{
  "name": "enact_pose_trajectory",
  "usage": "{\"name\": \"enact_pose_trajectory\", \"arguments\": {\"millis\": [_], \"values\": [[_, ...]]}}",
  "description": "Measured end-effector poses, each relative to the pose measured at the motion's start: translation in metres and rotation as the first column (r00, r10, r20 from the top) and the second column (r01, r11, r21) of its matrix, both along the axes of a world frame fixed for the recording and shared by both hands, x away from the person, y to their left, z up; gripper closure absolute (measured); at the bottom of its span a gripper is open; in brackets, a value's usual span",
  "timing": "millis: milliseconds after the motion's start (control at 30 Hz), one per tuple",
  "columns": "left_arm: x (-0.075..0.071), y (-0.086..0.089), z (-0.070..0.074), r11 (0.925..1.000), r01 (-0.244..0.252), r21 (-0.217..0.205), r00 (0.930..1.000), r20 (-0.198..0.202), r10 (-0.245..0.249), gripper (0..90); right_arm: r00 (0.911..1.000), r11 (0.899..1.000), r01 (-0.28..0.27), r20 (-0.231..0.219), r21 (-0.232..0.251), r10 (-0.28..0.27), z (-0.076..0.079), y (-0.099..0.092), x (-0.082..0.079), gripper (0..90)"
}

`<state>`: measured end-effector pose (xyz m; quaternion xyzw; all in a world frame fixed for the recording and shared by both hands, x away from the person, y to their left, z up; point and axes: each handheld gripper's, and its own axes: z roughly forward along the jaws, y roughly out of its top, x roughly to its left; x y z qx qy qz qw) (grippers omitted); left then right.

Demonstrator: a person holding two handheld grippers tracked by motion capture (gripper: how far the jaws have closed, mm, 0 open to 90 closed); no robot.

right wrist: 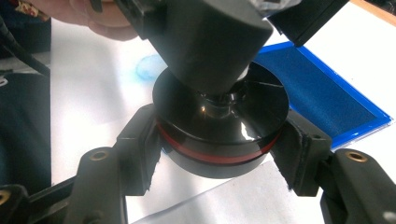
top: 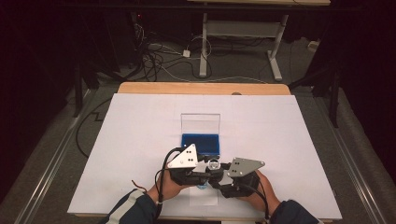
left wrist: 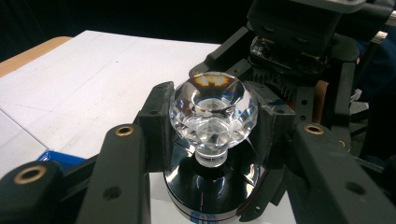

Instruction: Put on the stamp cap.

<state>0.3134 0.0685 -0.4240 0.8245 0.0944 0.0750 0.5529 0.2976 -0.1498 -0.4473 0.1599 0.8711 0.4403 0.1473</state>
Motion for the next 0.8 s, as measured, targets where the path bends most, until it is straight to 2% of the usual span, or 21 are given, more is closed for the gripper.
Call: {"name": "enact_pose_trajectory", "arguments": {"millis": [200, 367, 467, 600, 700, 800], "values": [[0.001, 0.001, -0.001, 1.0, -0.003, -0.005, 0.9999, -0.013, 0.003, 54.3, 0.9994, 1.0, 0.006, 0.034, -0.017, -0.006, 0.001, 0.0, -0.002, 38.3], [0.002, 0.002, -0.004, 0.9998, 0.001, -0.02, 0.9991, -0.043, -0.002, 54.4, 0.9997, 1.0, -0.001, 0.023, -0.031, 0.002, 0.0, 0.001, -0.002, 38.4], [-0.001, 0.0, -0.004, 0.9999, 0.0, -0.013, 0.9999, -0.016, 0.0, 54.4, 1.0, 1.0, 0.0, 0.005, -0.021, 0.0, 0.0, 0.002, -0.002, 38.4], [-0.007, -0.007, -0.006, 0.9997, -0.005, 0.025, 0.9993, 0.037, 0.004, 54.5, 0.9994, 1.0, -0.002, -0.035, -0.016, 0.002, -0.002, 0.004, 0.0, 38.5], [-0.009, -0.008, -0.005, 0.9994, -0.002, 0.035, 0.9979, 0.065, 0.0, 54.4, 0.9985, 1.0, -0.003, -0.054, -0.003, 0.003, -0.003, 0.005, -0.001, 38.5], [-0.008, -0.006, -0.005, 0.9996, 0.001, 0.03, 0.9978, 0.066, -0.003, 54.5, 0.998, 1.0, -0.009, -0.062, 0.006, 0.009, -0.003, 0.004, 0.0, 38.5]]}}
